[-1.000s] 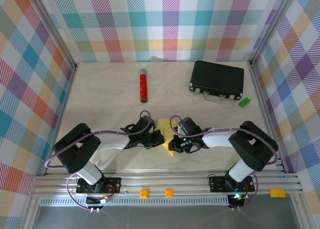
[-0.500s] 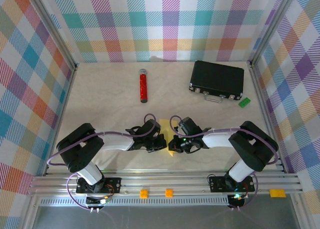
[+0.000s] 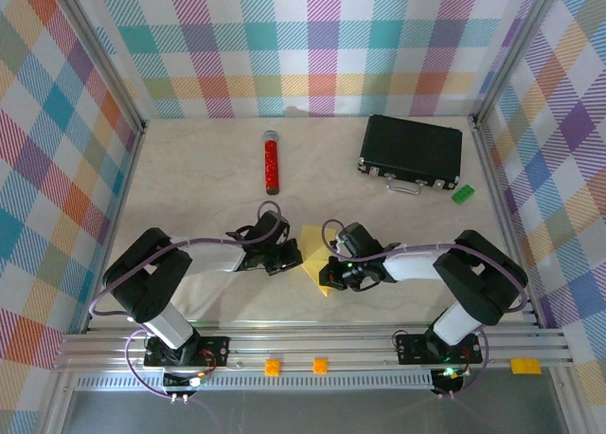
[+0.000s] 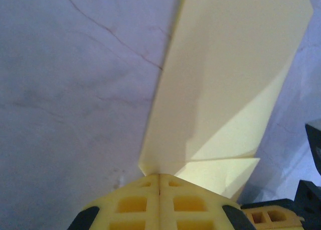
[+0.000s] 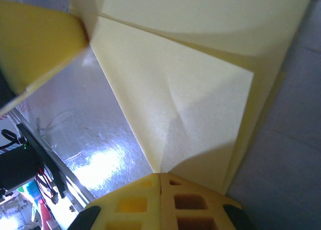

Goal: Fold a paper plane with a square sheet of paper (pick it up from the middle)

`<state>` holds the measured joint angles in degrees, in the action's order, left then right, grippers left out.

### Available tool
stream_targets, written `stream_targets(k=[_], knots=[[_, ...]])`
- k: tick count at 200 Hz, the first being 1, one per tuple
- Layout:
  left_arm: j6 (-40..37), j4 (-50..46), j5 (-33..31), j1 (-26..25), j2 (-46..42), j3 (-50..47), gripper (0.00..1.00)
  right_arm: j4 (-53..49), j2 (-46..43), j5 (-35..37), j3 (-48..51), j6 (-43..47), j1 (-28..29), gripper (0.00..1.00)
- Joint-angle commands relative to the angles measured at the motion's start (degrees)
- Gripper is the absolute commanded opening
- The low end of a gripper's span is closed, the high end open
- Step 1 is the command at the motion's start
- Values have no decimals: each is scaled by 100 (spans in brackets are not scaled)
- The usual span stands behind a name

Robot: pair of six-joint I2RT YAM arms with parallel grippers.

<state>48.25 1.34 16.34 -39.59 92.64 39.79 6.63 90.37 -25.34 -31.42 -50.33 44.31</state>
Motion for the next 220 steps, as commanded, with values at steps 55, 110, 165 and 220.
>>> stream_targets(k=[55,110,165,220], knots=[[-464,-717,-274,511,-61,218,0,-864,104,275,252,159,35,1],[-358,226,281,302,-906,-144,1,-1094,78,310,116,273,37,2],[-221,986,709,-151,-22,-291,0,-1154,77,355,77,262,32,1],[-21,367,-139,-58,402,-44,0,-1182,71,346,101,265,38,1]])
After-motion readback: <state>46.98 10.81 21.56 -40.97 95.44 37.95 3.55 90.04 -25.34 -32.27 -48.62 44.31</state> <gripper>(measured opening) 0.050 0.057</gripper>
